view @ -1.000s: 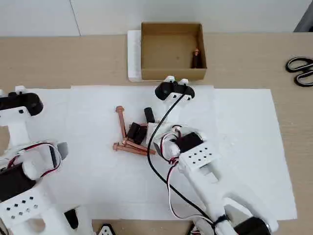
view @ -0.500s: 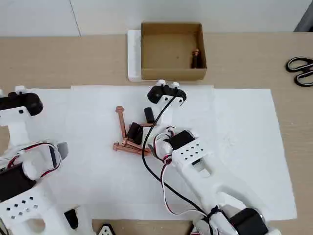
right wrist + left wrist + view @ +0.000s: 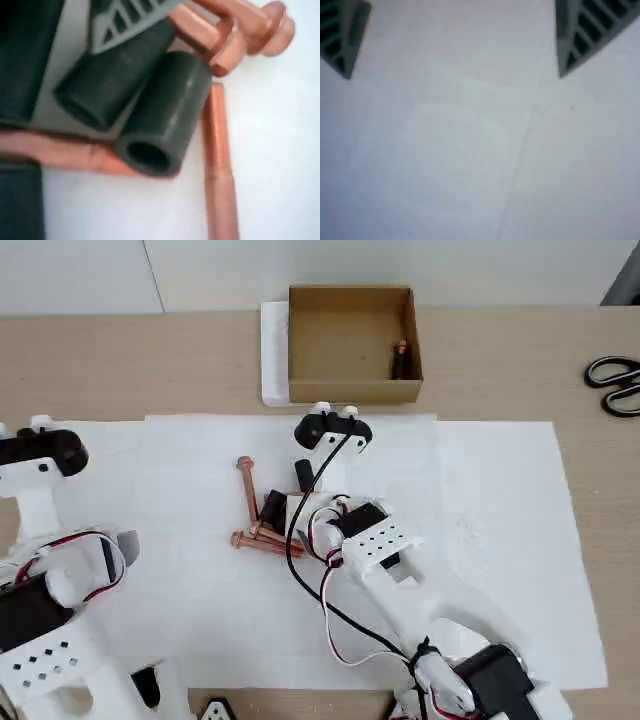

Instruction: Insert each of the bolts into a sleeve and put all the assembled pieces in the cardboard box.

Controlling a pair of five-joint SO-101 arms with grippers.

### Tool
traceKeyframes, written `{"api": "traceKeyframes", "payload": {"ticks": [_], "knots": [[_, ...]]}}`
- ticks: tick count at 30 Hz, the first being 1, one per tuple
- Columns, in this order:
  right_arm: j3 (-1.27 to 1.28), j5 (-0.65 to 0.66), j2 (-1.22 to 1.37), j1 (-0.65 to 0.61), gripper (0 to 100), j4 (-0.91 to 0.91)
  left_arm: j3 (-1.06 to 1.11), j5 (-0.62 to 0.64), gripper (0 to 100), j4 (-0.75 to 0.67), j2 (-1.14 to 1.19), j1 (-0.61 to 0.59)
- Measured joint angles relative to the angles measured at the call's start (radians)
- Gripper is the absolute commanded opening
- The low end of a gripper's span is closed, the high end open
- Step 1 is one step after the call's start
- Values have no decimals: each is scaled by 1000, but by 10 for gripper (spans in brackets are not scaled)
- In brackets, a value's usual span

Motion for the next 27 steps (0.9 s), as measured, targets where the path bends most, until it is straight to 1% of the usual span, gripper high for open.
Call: {"api": "traceKeyframes", "payload": {"ticks": [5,14,16,22,27], "knots": [[-3,0,46,0,161,-41,0,0,252,0,0,0],[-64,0,152,23,157,-43,0,0,252,0,0,0],[-68,0,160,23,136,-43,0,0,252,0,0,0],[-72,2,163,31,23,-37,0,0,252,0,0,0],[-72,3,163,32,7,-37,0,0,252,0,0,0]]}}
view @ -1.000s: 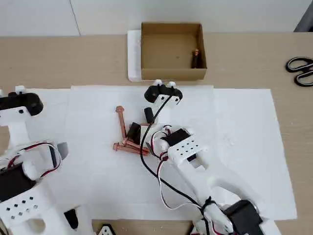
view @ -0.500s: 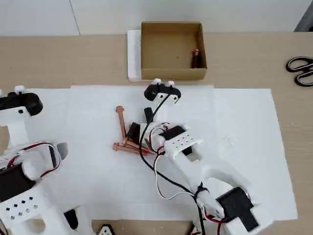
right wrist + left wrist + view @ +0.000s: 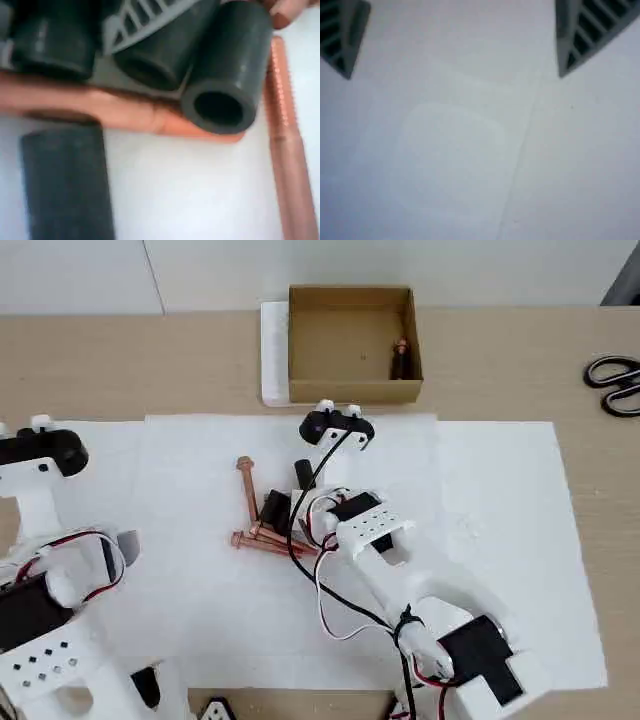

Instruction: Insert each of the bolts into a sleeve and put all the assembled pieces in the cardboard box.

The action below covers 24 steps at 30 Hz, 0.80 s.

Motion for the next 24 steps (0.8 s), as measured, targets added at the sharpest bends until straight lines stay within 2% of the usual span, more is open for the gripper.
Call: {"api": "traceKeyframes", "payload": {"ticks": [4,7,15,19,24], "knots": [[-14,0,2,0,7,25,0,0,252,0,0,0],[-71,0,3,-2,6,121,0,0,252,0,0,0],[-419,0,5,3,4,632,0,0,252,0,0,0],[-595,0,14,75,4,832,0,0,252,0,0,0],[-631,100,43,224,4,873,0,0,252,0,0,0]]}}
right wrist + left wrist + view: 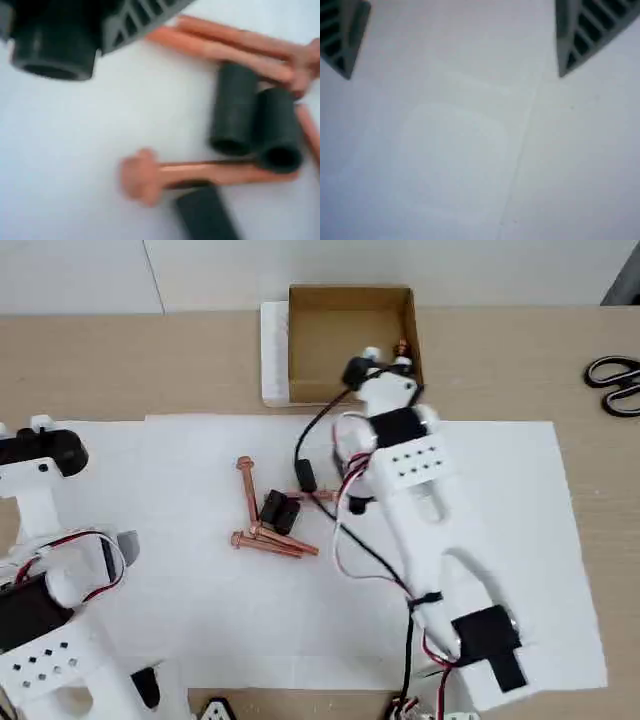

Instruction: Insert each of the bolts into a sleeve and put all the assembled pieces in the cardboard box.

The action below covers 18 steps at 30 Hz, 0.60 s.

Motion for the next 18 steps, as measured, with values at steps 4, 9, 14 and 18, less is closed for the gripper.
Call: {"api": "traceKeyframes", "payload": {"ticks": [4,9,14,18], "knots": [[-2,132,87,64,4,2,0,0,252,0,0,0],[-2,175,212,72,7,-54,0,0,252,0,0,0],[-5,204,238,72,51,-104,0,0,252,0,0,0],[-5,222,238,72,101,-104,0,0,252,0,0,0]]}}
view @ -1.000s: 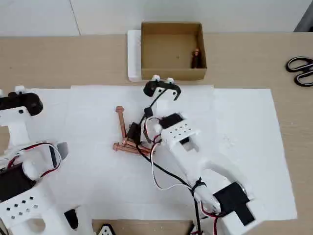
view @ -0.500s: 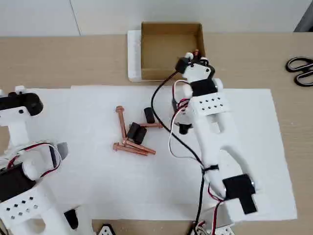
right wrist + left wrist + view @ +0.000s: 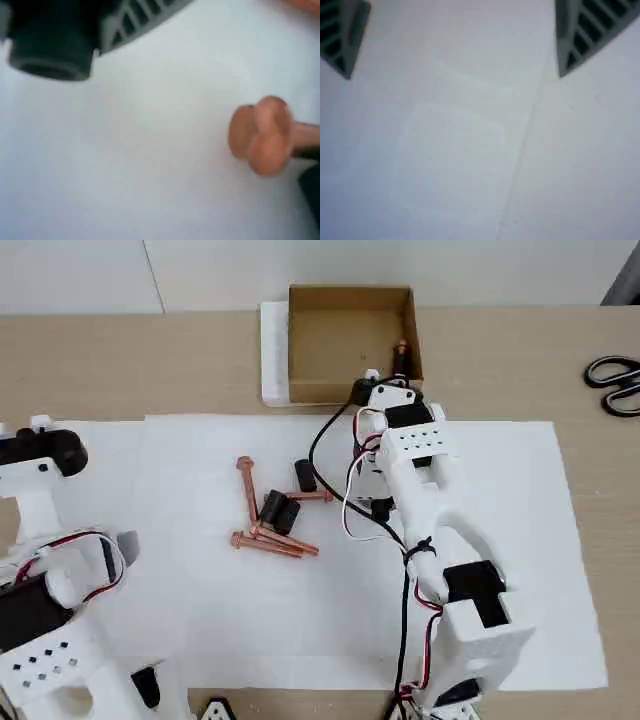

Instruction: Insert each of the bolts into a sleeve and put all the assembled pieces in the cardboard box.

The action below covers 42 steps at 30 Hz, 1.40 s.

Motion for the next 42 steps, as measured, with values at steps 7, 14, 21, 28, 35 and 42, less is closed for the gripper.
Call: {"api": "traceKeyframes", "payload": {"ticks": [7,14,21,28,35,42], "knots": [[0,0,2,0,104,0,0,0,252,0,0,0],[0,6,2,0,111,9,0,0,252,0,0,0],[0,6,2,0,194,40,0,0,252,0,0,0],[0,6,2,-2,193,51,0,0,252,0,0,0],[-2,6,49,5,193,55,0,0,252,0,0,0],[-2,6,75,28,145,55,0,0,252,0,0,0]]}}
